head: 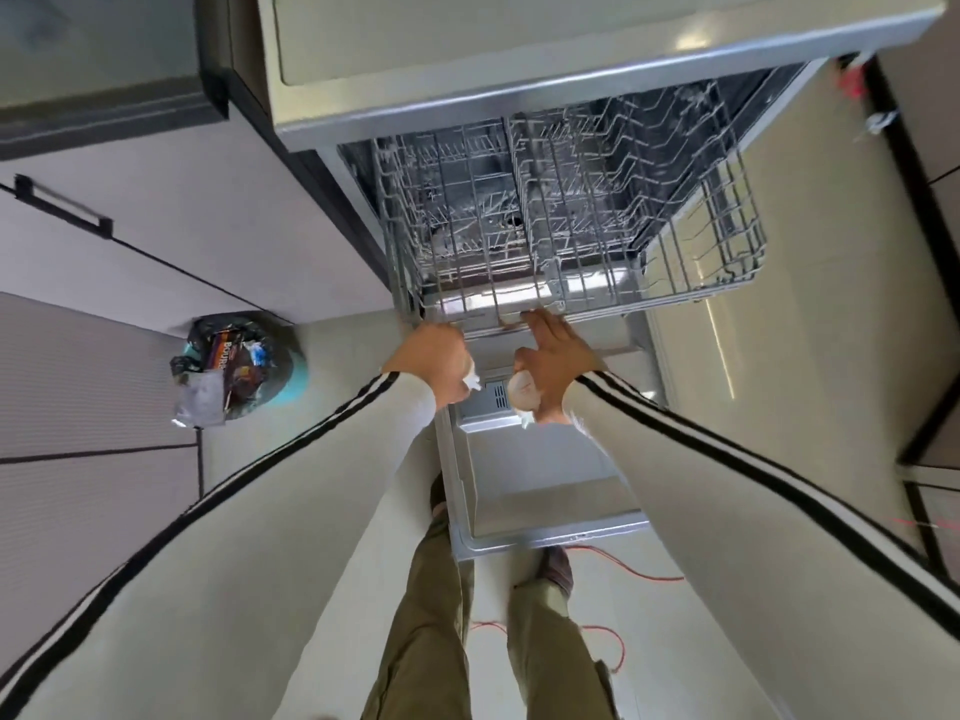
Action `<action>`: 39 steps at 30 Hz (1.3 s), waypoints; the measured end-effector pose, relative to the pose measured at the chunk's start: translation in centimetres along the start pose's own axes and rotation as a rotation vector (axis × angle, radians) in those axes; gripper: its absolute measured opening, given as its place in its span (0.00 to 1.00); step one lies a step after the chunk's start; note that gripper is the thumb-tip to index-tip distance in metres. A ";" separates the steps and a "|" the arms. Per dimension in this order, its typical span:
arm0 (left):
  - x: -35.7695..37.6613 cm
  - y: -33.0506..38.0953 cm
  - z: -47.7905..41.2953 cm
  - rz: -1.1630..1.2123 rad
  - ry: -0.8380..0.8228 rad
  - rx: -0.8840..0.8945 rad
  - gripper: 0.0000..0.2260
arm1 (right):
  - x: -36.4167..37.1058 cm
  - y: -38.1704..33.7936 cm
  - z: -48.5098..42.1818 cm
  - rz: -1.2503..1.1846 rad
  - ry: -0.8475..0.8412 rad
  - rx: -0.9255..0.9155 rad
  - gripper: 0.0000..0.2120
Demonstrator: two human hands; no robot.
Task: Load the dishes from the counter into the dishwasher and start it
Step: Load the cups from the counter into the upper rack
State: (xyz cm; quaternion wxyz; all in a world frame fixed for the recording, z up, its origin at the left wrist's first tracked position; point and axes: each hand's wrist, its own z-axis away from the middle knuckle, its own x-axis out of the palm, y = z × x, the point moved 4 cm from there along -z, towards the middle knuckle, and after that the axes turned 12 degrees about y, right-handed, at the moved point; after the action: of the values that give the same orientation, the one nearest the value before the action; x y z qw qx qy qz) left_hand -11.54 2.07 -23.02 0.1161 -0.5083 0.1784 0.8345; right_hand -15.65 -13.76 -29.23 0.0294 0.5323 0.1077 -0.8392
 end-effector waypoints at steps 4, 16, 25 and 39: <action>-0.2 1.8 3.5 0.126 0.083 -0.042 0.19 | 2.1 -1.4 4.9 -0.042 0.005 0.020 0.39; 1.7 5.1 6.0 0.116 0.415 -0.103 0.19 | 6.9 -4.4 17.8 -0.109 -0.038 -0.022 0.39; 9.3 6.1 6.2 0.037 0.373 -0.139 0.22 | 9.6 -4.4 21.4 -0.177 0.078 -0.011 0.34; 12.4 3.2 3.7 0.053 0.334 -0.172 0.30 | 8.0 -3.5 20.3 -0.380 0.102 0.017 0.33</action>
State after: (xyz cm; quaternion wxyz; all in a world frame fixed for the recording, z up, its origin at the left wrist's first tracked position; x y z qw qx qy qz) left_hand -21.34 0.86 -31.91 0.0187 -0.6430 0.1364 0.7534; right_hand -37.70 -14.15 -27.57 -0.1396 0.5445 0.2006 -0.8024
